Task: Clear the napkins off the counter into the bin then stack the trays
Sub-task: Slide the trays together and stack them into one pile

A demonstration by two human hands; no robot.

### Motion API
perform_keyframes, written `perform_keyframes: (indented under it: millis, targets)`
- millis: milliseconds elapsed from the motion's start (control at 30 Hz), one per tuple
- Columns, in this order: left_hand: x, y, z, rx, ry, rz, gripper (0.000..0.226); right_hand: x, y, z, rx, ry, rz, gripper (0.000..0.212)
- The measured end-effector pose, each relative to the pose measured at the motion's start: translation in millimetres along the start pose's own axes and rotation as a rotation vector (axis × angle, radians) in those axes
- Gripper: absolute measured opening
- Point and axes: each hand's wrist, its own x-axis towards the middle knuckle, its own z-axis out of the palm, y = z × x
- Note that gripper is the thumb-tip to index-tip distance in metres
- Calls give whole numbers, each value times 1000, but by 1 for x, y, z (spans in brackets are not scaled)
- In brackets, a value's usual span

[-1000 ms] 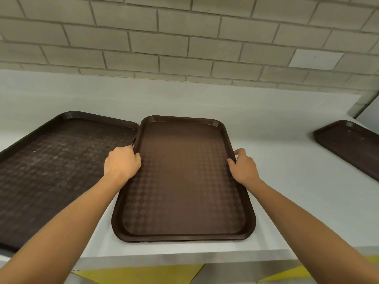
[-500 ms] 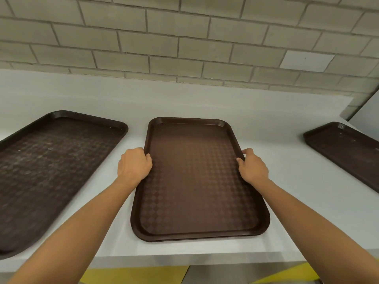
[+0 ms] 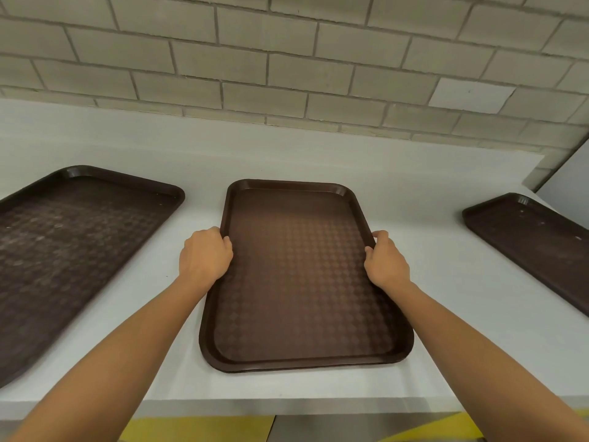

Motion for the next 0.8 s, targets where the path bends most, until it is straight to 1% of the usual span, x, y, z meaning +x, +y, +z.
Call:
perform_keyframes:
  millis: [200,333,400,567,800]
  targets:
    - [-1,-1,-3,-27,-1,8,36,-1,-3,-1,-20,-2,4,37]
    - [-5,0,-8,-72,13,56,43,-3,-13,-2,-110,95,-62,43]
    - [-6,-2,-11,-93,25,74,44,-8,-26,-1,-122,113,-90,45]
    - [-4,-19,-21,-142,71,123,41,-26,-73,12,-23,49,-196,47]
    - [2,-57,-48,-158,147,161,38,-59,-153,35,113,-65,-334,42]
